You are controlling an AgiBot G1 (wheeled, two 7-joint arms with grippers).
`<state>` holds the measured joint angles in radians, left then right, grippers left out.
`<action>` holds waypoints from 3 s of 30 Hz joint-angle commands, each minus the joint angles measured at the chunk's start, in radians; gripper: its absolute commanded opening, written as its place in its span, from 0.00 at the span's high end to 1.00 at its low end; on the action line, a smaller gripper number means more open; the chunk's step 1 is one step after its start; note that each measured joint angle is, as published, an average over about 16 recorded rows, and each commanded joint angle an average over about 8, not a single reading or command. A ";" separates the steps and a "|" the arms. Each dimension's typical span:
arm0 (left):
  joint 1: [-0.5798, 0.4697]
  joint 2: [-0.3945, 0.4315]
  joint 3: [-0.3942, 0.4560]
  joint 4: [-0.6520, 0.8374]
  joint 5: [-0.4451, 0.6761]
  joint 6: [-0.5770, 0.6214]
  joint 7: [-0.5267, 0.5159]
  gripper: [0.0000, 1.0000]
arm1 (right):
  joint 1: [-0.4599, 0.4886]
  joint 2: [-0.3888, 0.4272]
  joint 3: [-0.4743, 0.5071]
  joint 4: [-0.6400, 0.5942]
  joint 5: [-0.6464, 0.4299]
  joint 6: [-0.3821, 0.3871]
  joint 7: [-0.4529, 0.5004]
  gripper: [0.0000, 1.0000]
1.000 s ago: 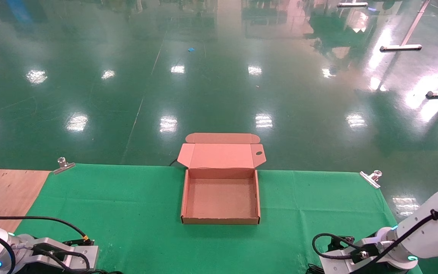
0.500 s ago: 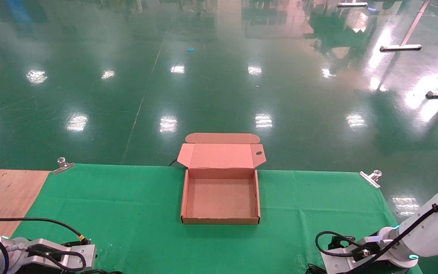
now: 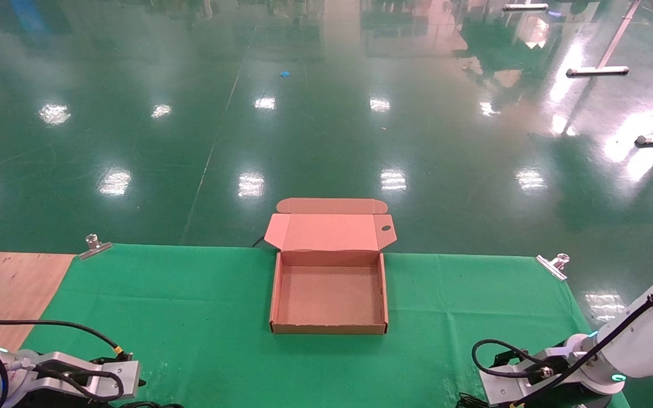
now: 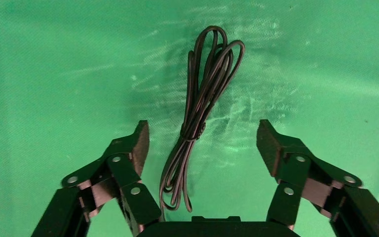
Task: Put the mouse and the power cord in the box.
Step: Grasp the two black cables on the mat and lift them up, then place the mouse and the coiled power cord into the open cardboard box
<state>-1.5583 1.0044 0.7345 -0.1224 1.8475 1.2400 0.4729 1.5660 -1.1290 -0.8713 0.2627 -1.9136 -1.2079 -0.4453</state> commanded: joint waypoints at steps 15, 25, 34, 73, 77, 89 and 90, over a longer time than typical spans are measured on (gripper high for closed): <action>-0.008 0.000 -0.007 0.056 -0.010 -0.001 0.044 1.00 | 0.015 -0.028 0.000 -0.081 0.001 0.009 -0.046 1.00; -0.026 -0.005 -0.016 0.075 -0.024 0.016 0.065 1.00 | 0.039 -0.043 0.004 -0.116 0.008 -0.003 -0.065 1.00; -0.101 -0.028 -0.029 0.066 -0.042 0.084 0.082 1.00 | 0.120 -0.032 0.029 -0.116 0.043 -0.054 -0.083 1.00; -0.534 0.311 -0.050 0.031 -0.059 -0.035 0.067 1.00 | 0.508 -0.222 0.086 -0.091 0.111 0.061 0.031 1.00; -0.530 0.324 -0.052 0.042 -0.063 -0.053 0.088 1.00 | 0.503 -0.223 0.083 -0.091 0.119 0.084 0.026 1.00; -0.294 0.343 -0.115 -0.071 -0.156 -0.439 0.281 1.00 | 0.478 -0.212 0.064 -0.126 0.130 0.034 0.003 1.00; -0.249 0.344 -0.129 -0.099 -0.178 -0.496 0.298 1.00 | 0.473 -0.210 0.063 -0.132 0.130 0.027 -0.001 1.00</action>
<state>-1.7881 1.3469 0.6060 -0.2552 1.6613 0.7664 0.7769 2.0379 -1.3381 -0.8058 0.1289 -1.7822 -1.1699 -0.4462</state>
